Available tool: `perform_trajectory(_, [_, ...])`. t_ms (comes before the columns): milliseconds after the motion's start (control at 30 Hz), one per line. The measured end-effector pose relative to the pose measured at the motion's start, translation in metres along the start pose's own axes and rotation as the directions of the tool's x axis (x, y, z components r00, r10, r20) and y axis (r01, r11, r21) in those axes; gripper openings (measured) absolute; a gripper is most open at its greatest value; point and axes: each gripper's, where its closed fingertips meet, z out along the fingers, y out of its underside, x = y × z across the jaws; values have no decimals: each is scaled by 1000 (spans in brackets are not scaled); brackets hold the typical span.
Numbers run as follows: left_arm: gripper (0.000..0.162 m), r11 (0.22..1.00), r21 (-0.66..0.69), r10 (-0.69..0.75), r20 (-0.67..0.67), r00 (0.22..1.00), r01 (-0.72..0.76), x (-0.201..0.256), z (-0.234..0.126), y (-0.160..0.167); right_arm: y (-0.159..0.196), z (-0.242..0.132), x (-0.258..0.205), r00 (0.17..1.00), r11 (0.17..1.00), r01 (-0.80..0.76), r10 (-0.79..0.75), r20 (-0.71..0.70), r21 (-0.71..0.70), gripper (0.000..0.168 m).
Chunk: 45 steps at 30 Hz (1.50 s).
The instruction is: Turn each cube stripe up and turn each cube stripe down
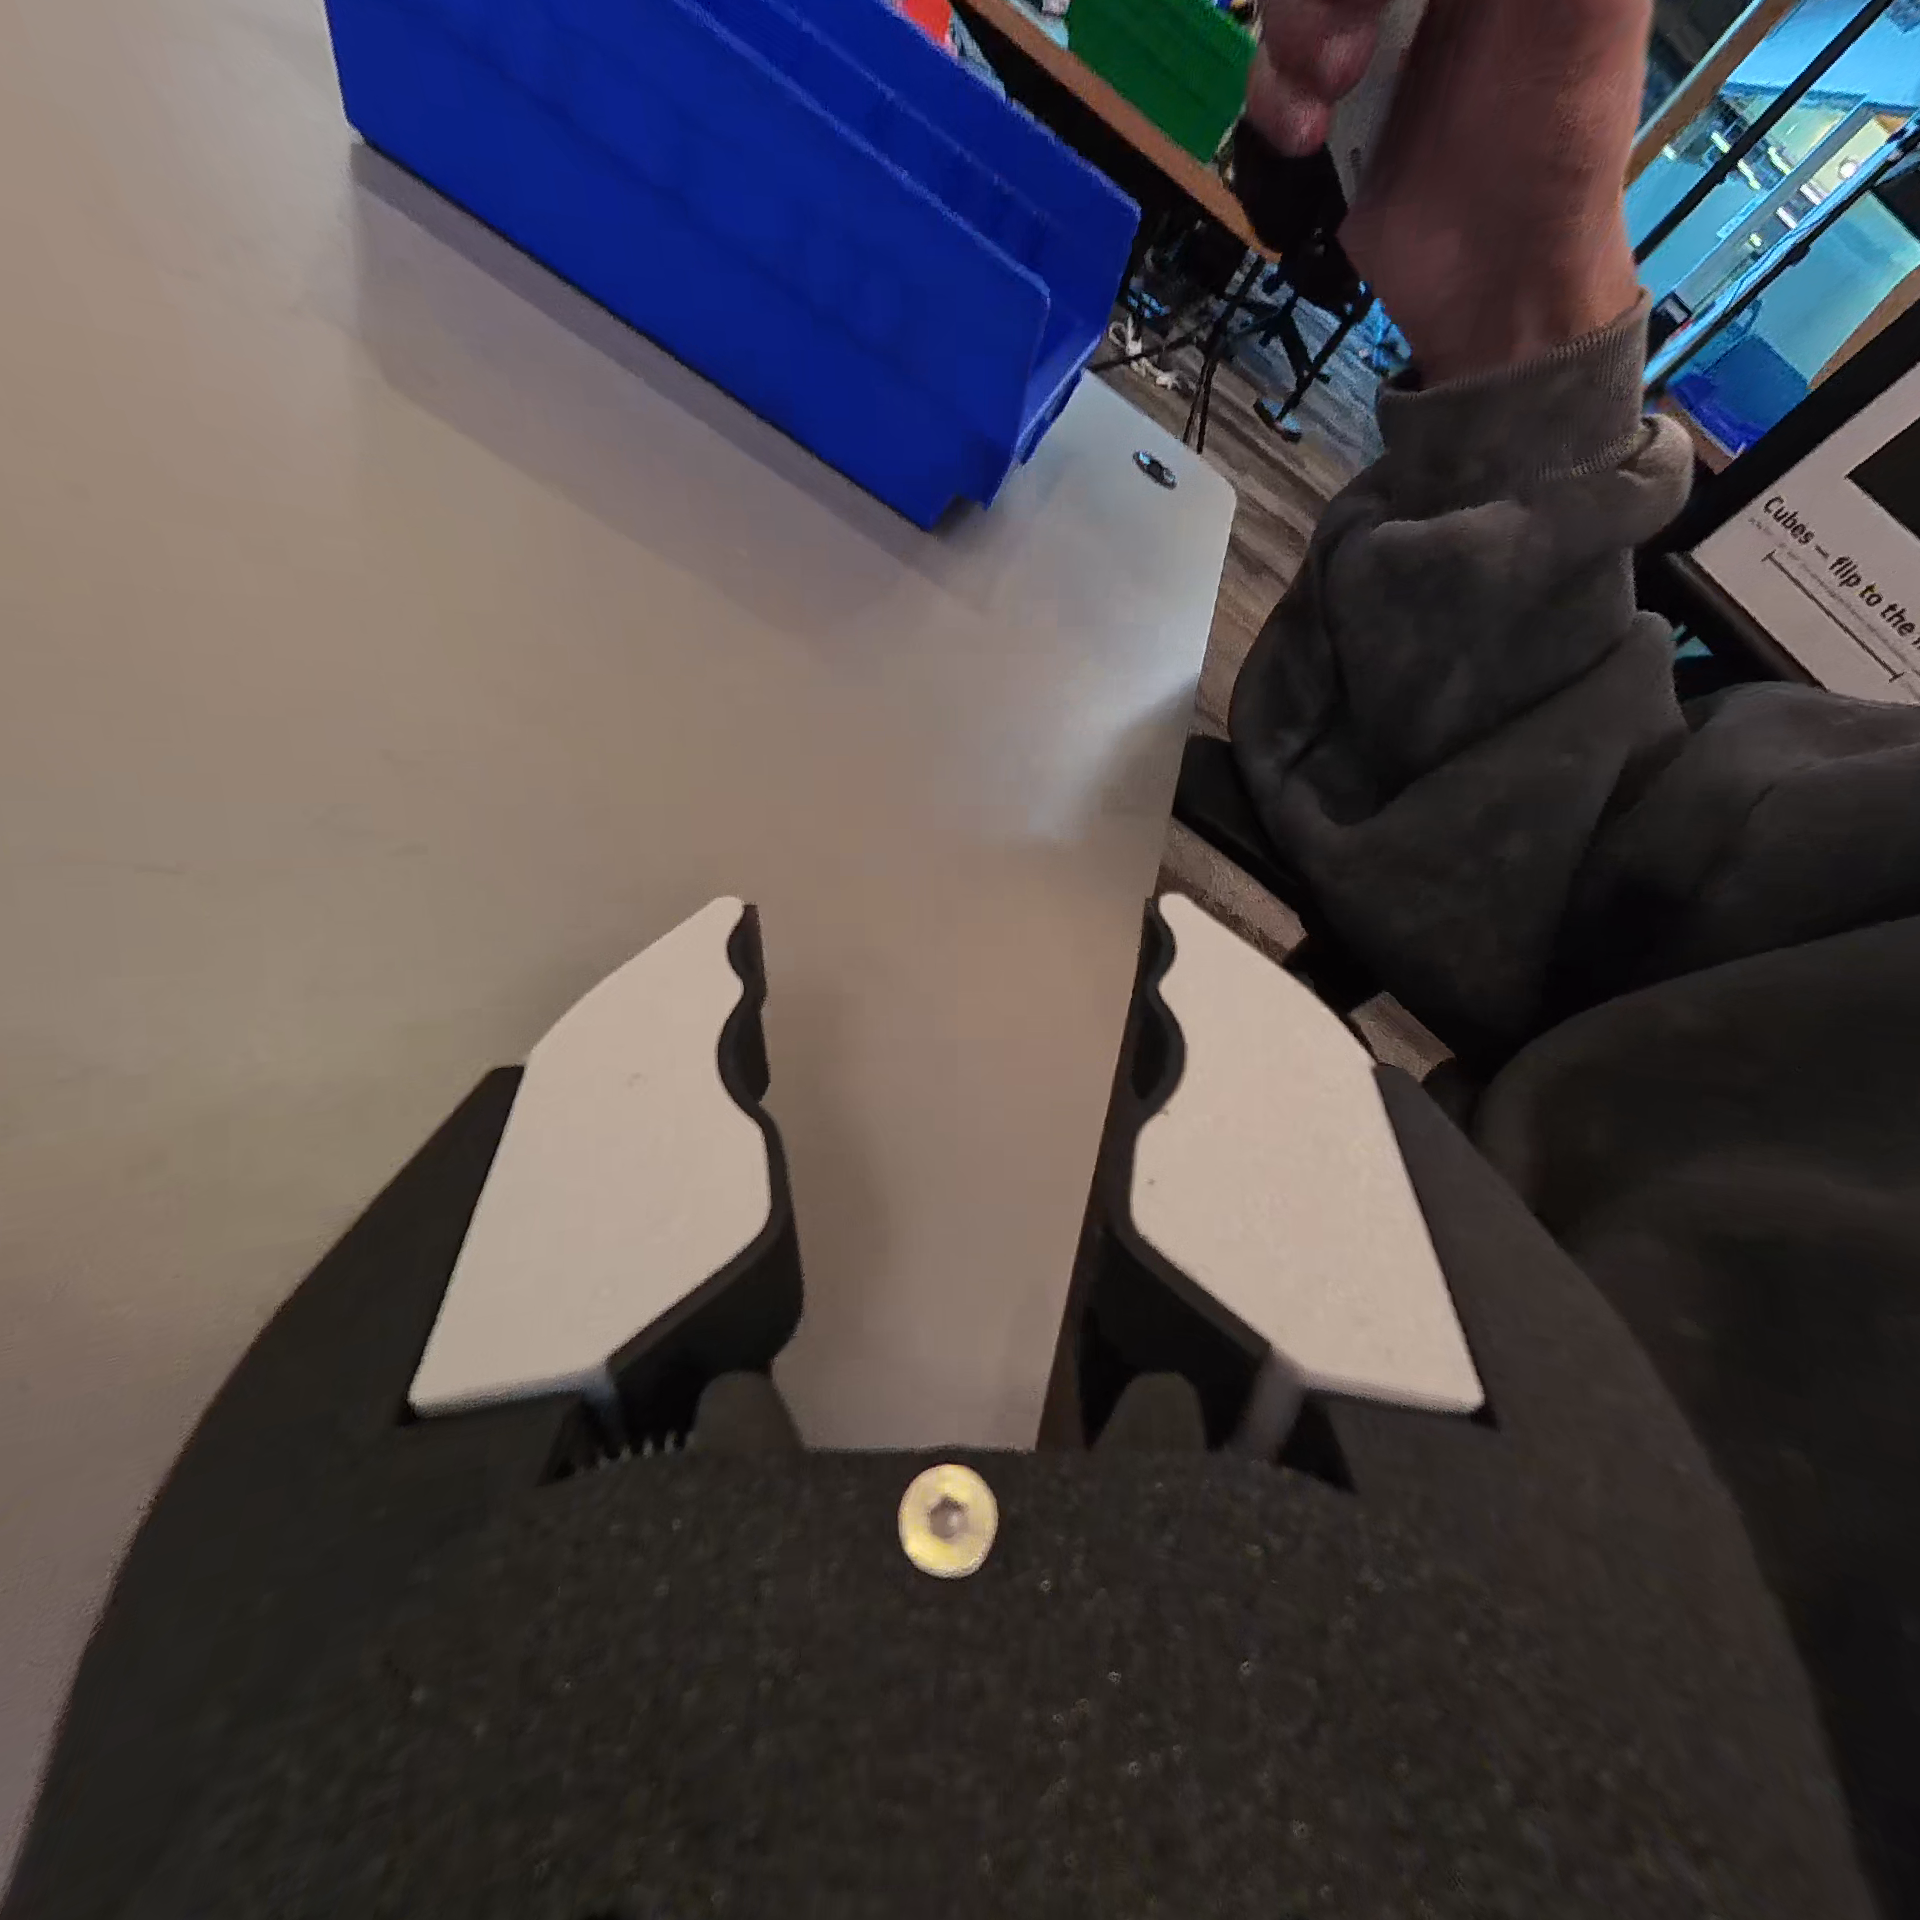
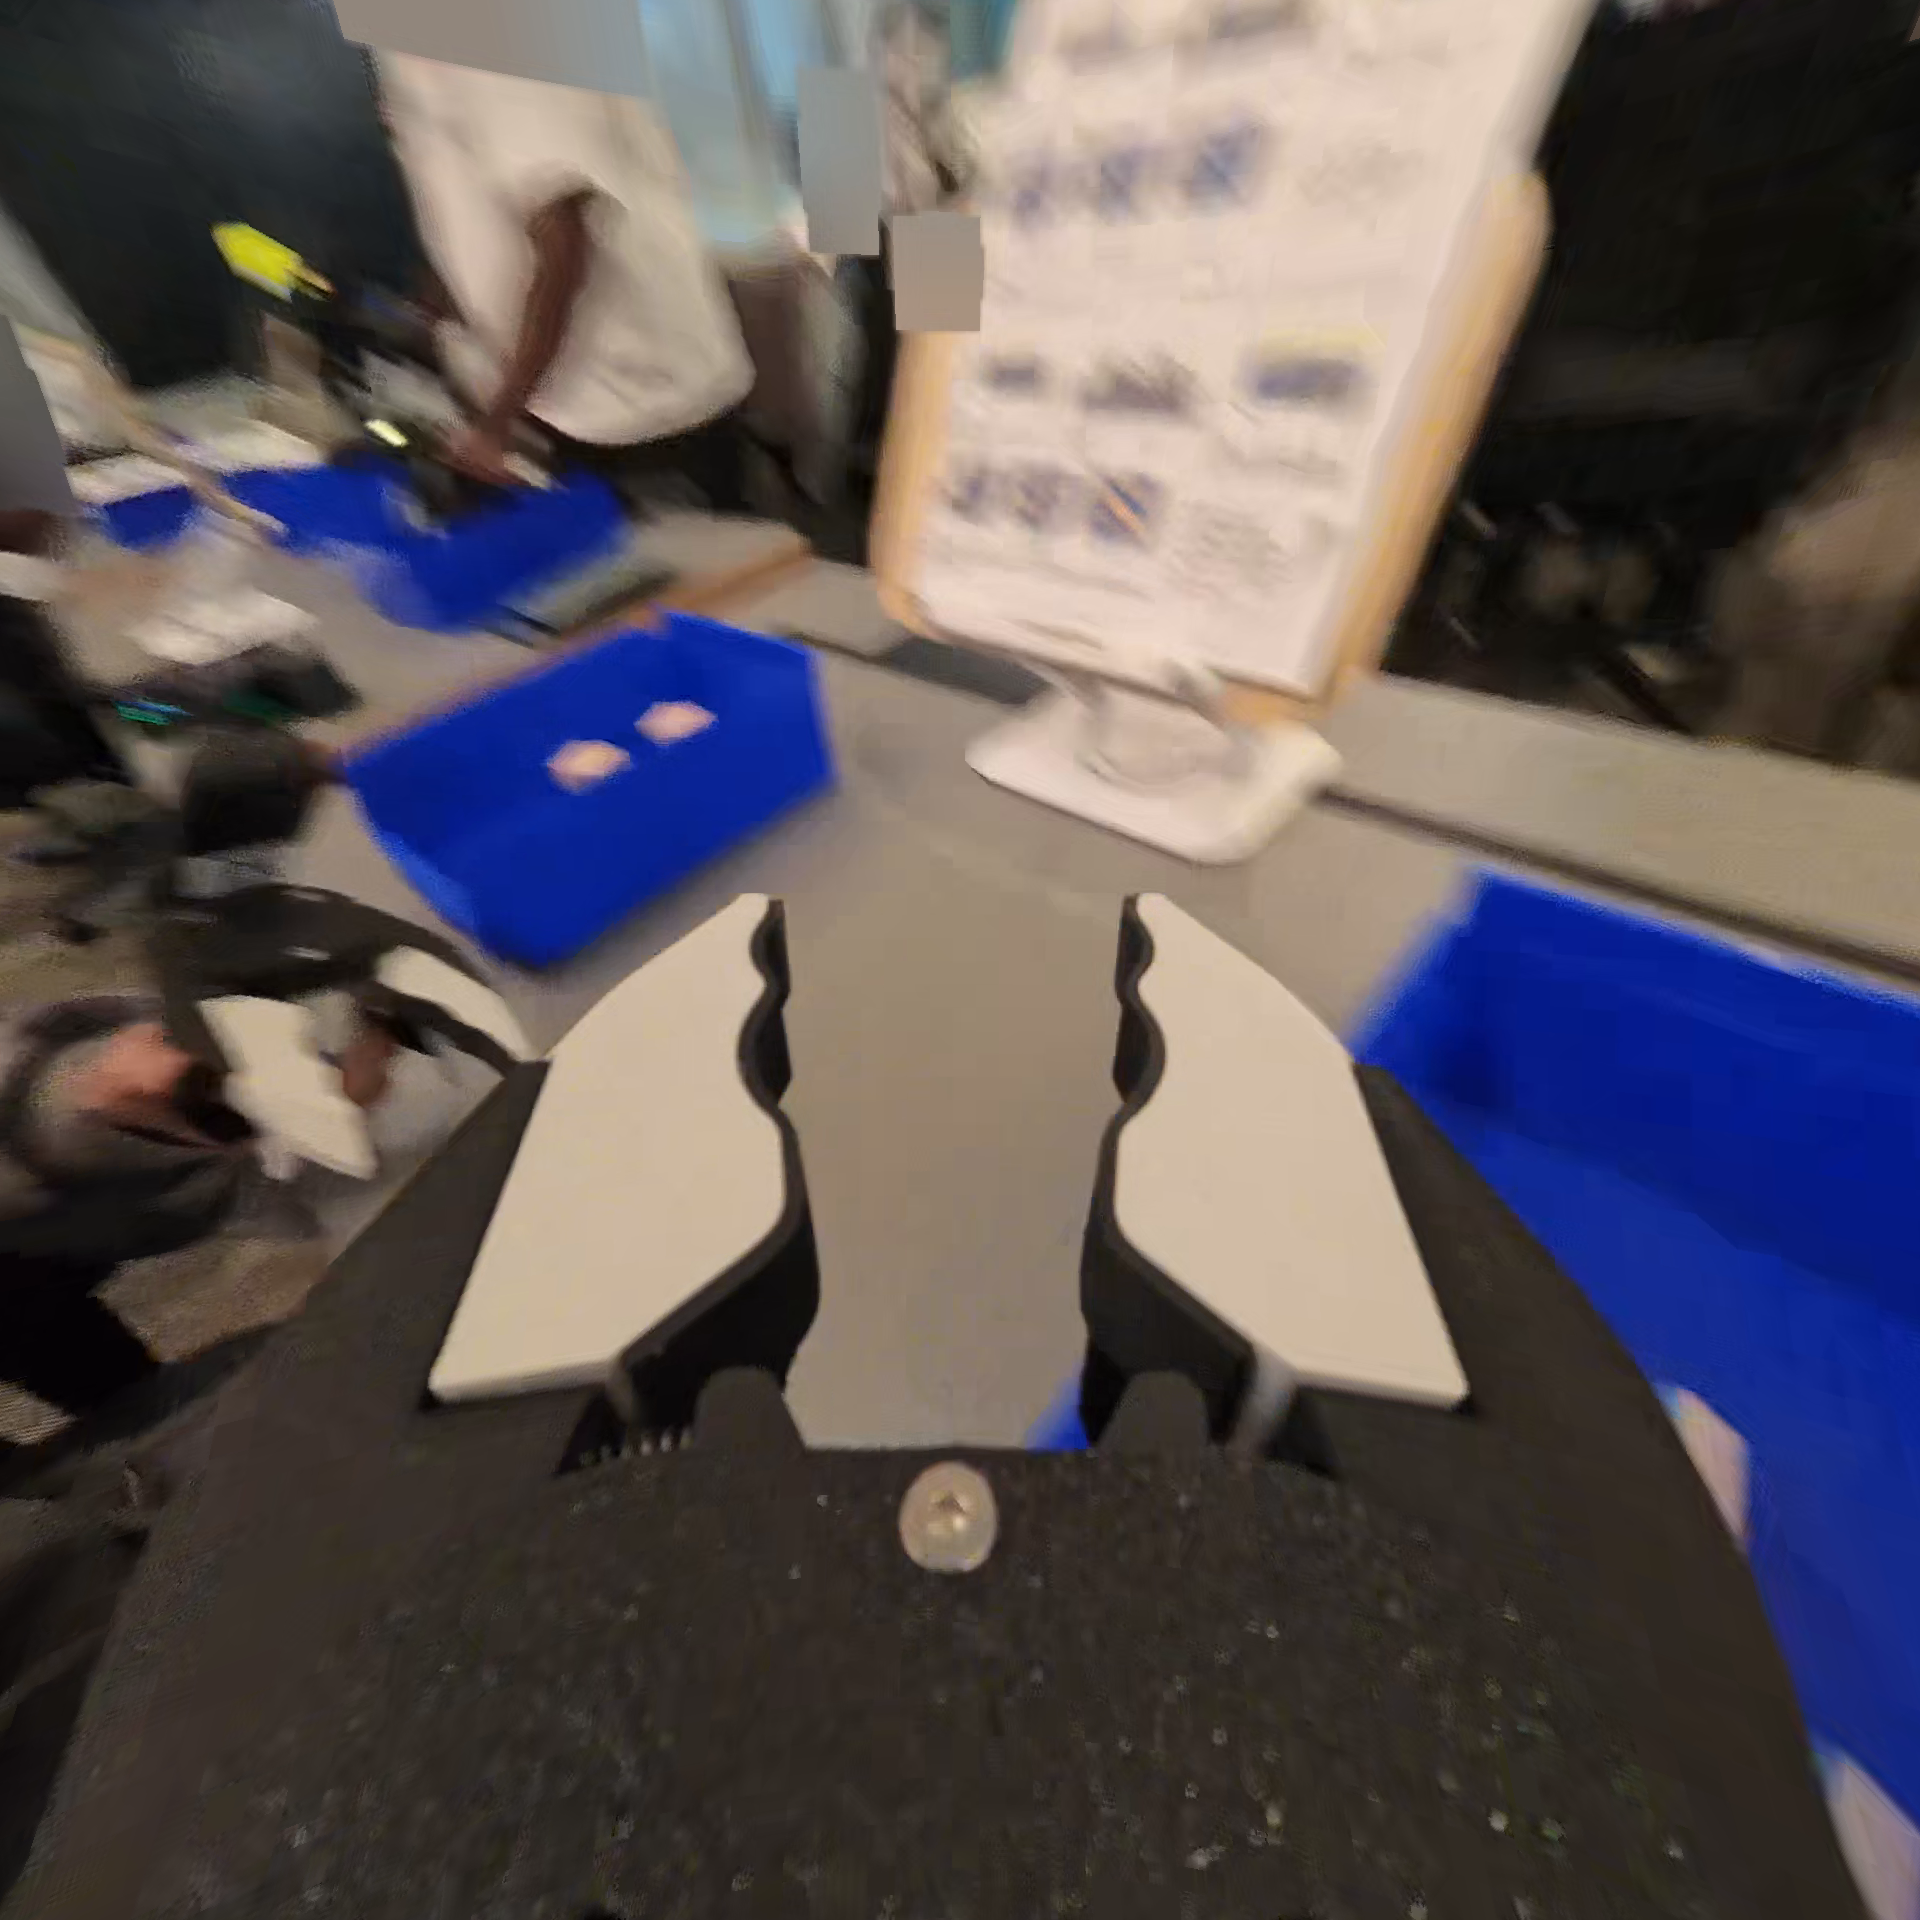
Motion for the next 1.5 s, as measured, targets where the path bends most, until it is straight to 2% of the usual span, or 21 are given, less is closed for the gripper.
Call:
perform_trajectory(67, [66, 999, -39, -15, 7, 1000, 15, -1, 2, 6, 11, 30, -54, 983, 993, -33, 12, 181, 116, 60])
perform_trajectory(133, [65, 998, -63, -14, 19, 1000, 15, 1, -2, 7, 56, 57, -114, 911, 988, -137, 95, 402, 76, 60])
perform_trajectory(167, [65, 998, -70, -4, 32, 999, 7, 2, -9, 4, 81, 63, -139, 866, 988, -153, 121, 485, 27, 54])
perform_trajectory(200, [66, 997, -78, 15, 65, 998, -10, 0, -20, 0, 102, 67, -156, 841, 986, -166, 144, 521, -5, 49])
perform_trajectory(233, [68, 997, -79, 36, 114, 993, -27, -6, -35, -7, 113, 70, -167, 826, 984, -176, 158, 542, -19, 50])
perform_trajectory(300, [67, 988, -147, 81, 194, 978, -53, -20, -73, -14, 123, 66, -183, 782, 977, -196, 205, 589, -81, 51])
perform_trajectory(367, [68, 937, -341, 182, 281, 942, -79, -45, -115, -7, 126, 61, -187, 761, 972, -205, 230, 607, -112, 50])
perform_trajectory(467, [66, 789, -607, 407, 402, 820, -94, -103, -179, -8, 128, 58, -183, 769, 974, -205, 220, 600, -95, 48])
perform_trajectory(567, [64, 641, -766, 452, 436, 778, 57, -164, -228, -4, 135, 59, -184, 758, 972, -194, 234, 609, -132, 45])
perform_trajectory(633, [63, 570, -812, 450, 433, 781, 123, -201, -247, 0, 141, 59, -188, 746, 969, -178, 245, 619, -169, 40])
perform_trajectory(800, [68, 489, -857, 477, 420, 772, 164, -273, -264, 0, 152, 62, -192, 743, 966, -155, 253, 620, -209, 39])
perform_trajectory(1000, [69, 350, -899, 459, 411, 788, 265, -306, -272, 20, 157, 64, -188, 724, 954, -184, 295, 624, -238, 39])
perform_trajectory(1067, [67, 330, -905, 440, 399, 805, 268, -308, -268, 28, 157, 64, -187, 722, 953, -189, 300, 623, -239, 39])
perform_trajectory(1133, [45, 310, -909, 427, 395, 813, 279, -310, -268, 36, 157, 65, -186, 724, 952, -188, 300, 622, -241, 39])
perform_trajectory(1267, [45, 317, -909, 390, 384, 837, 270, -299, -267, 38, 158, 65, -185, 714, 947, -201, 316, 624, -250, 39])
perform_trajectory(1333, [45, 368, -895, 386, 394, 834, 252, -290, -267, 29, 156, 65, -184, 710, 947, -209, 320, 628, -246, 39])
perform_trajectory(1433, [45, 527, -827, 370, 429, 824, 195, -267, -257, -4, 153, 64, -181, 714, 948, -212, 315, 625, -236, 39])
perform_trajectory(1500, [45, 670, -727, 331, 474, 816, 150, -246, -244, -36, 148, 64, -174, 725, 953, -208, 301, 619, -220, 39])
